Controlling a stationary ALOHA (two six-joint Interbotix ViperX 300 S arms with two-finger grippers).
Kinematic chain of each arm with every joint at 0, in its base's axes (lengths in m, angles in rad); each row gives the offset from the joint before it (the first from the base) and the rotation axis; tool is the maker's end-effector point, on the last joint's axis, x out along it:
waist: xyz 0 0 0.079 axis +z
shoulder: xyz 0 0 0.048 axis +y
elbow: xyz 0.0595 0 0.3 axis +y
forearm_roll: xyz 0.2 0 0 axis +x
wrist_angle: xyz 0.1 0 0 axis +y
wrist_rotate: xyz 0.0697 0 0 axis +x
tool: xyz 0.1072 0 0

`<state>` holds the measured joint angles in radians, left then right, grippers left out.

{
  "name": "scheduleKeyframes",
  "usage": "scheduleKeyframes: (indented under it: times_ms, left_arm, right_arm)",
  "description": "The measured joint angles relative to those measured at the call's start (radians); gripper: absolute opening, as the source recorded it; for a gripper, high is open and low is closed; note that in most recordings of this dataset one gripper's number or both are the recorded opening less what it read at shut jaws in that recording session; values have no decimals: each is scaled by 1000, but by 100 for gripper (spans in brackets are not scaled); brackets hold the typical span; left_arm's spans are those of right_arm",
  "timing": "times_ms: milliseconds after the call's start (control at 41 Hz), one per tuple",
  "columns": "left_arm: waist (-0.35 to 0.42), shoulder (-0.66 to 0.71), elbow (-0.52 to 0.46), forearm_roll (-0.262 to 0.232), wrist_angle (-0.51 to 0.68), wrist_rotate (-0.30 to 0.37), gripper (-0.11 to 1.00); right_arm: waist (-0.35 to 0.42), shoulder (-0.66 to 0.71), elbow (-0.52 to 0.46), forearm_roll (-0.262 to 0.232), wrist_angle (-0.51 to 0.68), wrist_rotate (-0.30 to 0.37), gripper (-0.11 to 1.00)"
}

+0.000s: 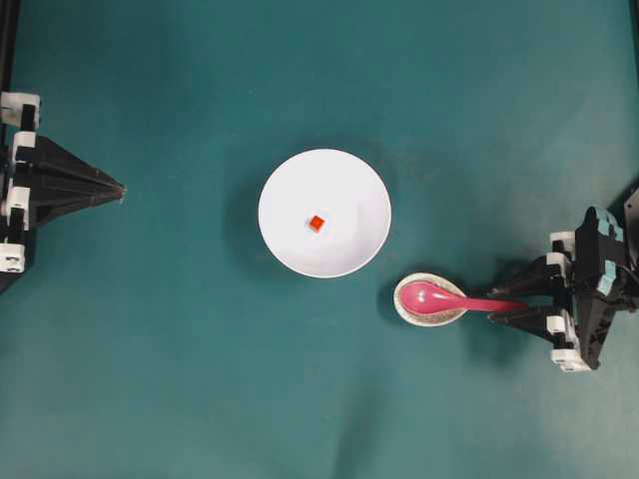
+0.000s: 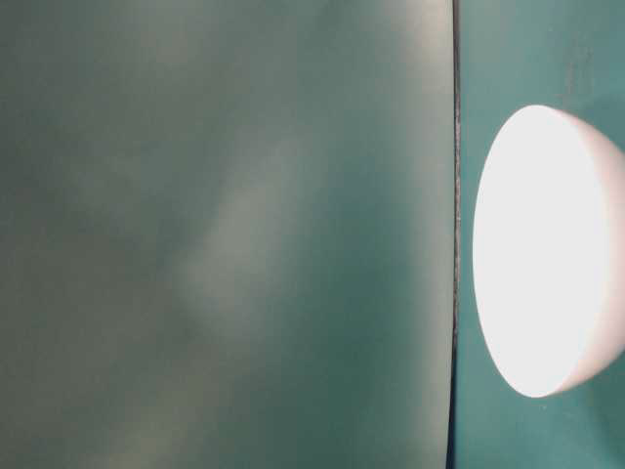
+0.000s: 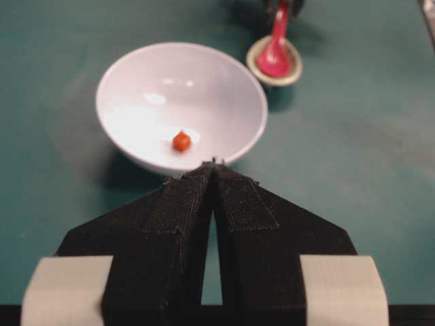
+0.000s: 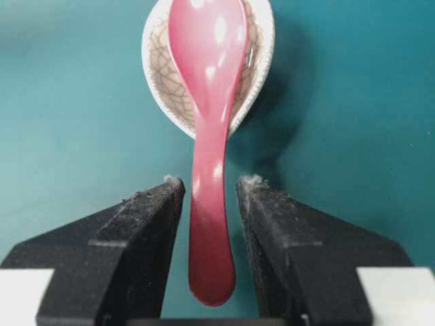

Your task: Grip the spoon and scoop the red block from the bowl with right arm.

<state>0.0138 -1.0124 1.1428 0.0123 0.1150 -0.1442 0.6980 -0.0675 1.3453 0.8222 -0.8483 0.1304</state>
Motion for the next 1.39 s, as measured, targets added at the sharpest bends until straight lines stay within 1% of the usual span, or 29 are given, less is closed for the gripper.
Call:
scheduleKeyframes:
  times_ms: [73, 171, 293, 341, 585, 731, 804, 853, 902, 1000, 1073, 1146, 1219, 1292, 1390]
  left_arm:
    - [0, 0, 0, 0, 0, 0, 1]
    - [2, 2, 0, 0, 2, 0, 1]
    - [2, 0, 0, 0, 2, 0, 1]
    - [0, 0, 0, -2, 2, 0, 1]
    - [2, 0, -2, 0, 2, 0, 1]
    - [2, 0, 0, 0, 2, 0, 1]
    - [2, 0, 0, 0, 2, 0, 1]
    - [2, 0, 0, 0, 2, 0, 1]
    - [0, 2, -2, 0, 0, 0, 1]
    - [2, 0, 0, 0, 0, -2, 1]
    - [0, 0, 0, 0, 0, 0, 1]
    - [2, 0, 0, 0, 0, 0, 1]
    - [2, 0, 0, 0, 0, 0, 1]
    - [2, 0, 0, 0, 0, 2, 1]
    - [2, 0, 0, 0, 0, 9, 1]
  right_arm:
    - [-2, 0, 2, 0, 0, 0, 44]
    - [0, 0, 2, 0, 2, 0, 39]
    - [0, 0, 0, 2, 0, -8, 25]
    - [-2, 0, 2, 2, 0, -11, 22]
    - [-2, -21, -6, 2, 2, -41, 22]
    - [-3, -123, -25, 2, 8, -89, 22]
    - [-28, -201, -37, 3, 35, -127, 22]
    - [-58, -255, -46, 3, 64, -153, 22]
    - [-95, -305, -60, 3, 110, -184, 22]
    - [-196, -414, -106, 3, 252, -242, 22]
    - [-298, -482, -160, 3, 414, -285, 22]
    - [-416, -528, -225, 3, 603, -307, 22]
    - [-525, -538, -296, 0, 782, -308, 22]
    - [-635, -522, -373, -11, 969, -308, 22]
    - [-749, -469, -479, -44, 1181, -308, 22]
